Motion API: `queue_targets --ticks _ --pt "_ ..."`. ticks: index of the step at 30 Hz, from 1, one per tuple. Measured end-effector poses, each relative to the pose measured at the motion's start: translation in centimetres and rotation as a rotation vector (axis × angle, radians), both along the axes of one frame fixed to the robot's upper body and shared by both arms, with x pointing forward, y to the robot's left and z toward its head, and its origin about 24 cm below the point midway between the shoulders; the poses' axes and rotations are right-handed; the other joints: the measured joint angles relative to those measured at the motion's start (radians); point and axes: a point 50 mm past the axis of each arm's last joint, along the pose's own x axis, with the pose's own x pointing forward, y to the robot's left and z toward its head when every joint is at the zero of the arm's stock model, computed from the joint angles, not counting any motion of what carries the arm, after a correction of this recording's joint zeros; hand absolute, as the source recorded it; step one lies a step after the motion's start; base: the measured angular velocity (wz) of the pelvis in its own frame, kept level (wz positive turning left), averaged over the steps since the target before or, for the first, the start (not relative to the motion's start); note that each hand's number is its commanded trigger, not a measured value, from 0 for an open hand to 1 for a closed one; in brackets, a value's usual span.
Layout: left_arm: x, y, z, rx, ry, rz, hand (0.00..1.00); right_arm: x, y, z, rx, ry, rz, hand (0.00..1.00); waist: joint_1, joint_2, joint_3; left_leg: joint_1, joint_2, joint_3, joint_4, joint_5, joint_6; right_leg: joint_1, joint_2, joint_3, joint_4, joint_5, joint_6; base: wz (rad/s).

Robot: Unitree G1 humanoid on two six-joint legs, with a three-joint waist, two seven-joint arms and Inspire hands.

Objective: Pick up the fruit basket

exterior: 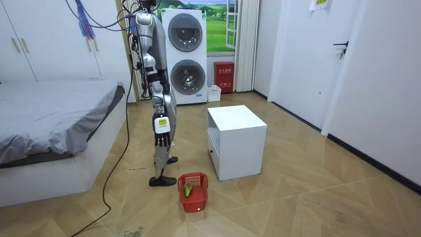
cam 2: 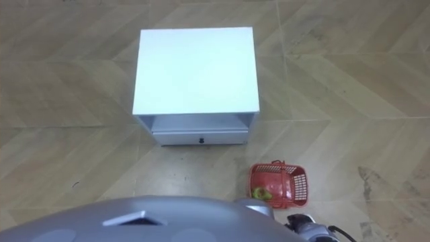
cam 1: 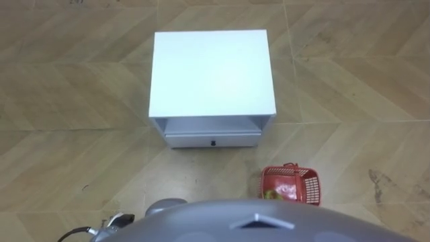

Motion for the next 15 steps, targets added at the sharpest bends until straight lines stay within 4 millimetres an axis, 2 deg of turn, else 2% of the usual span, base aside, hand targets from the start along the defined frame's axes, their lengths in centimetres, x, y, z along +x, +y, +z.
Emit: queue_targets --ticks 5,9,11,13,14,15 --pt "0.0 0.0 0.0 -0.004 -0.003 0.000 0.00 0.1 0.0 0.0 -0.005 -0.006 -0.003 0.00 -0.002 0.001 0.0005 -0.005 -0.003 0.002 0.008 -0.005 0.007 -0.004 -0.006 0.001 0.003 -0.002 0.004 0.00" --pt "1.4 0.0 0.0 -0.005 -0.036 -0.010 0.00 0.7 -0.1 0.0 -0.021 -0.024 0.002 0.00 0.000 0.006 0.0008 -0.060 -0.003 0.014 0.066 -0.030 0.017 -0.059 -0.014 0.002 0.057 -0.012 0.009 -0.06" --pt "1.9 0.2 0.0 -0.006 -0.058 0.009 0.00 1.5 -0.4 0.1 -0.037 -0.053 -0.007 0.00 0.000 0.004 0.0039 -0.096 -0.005 0.029 0.106 -0.041 0.032 -0.100 -0.022 0.011 0.100 -0.014 0.012 -0.19" --pt "2.6 0.7 0.1 -0.004 -0.085 0.039 0.00 3.0 -0.8 0.3 -0.066 -0.108 -0.009 0.00 -0.002 0.010 0.0105 -0.170 -0.009 0.042 0.169 -0.060 0.065 -0.165 -0.031 0.047 0.170 -0.010 0.016 -0.26" --pt "2.8 0.9 0.2 -0.004 -0.093 0.048 0.00 3.2 -0.9 0.3 -0.072 -0.119 -0.009 0.00 -0.004 0.011 0.0082 -0.188 -0.013 0.042 0.180 -0.066 0.076 -0.185 -0.034 0.058 0.183 -0.009 0.018 -0.13" --pt "3.3 1.1 0.3 -0.004 -0.120 0.065 0.00 3.8 -1.2 0.5 -0.086 -0.148 -0.006 0.00 -0.004 0.015 0.0022 -0.227 -0.020 0.041 0.180 -0.070 0.082 -0.228 -0.032 0.065 0.189 -0.003 0.036 0.00"
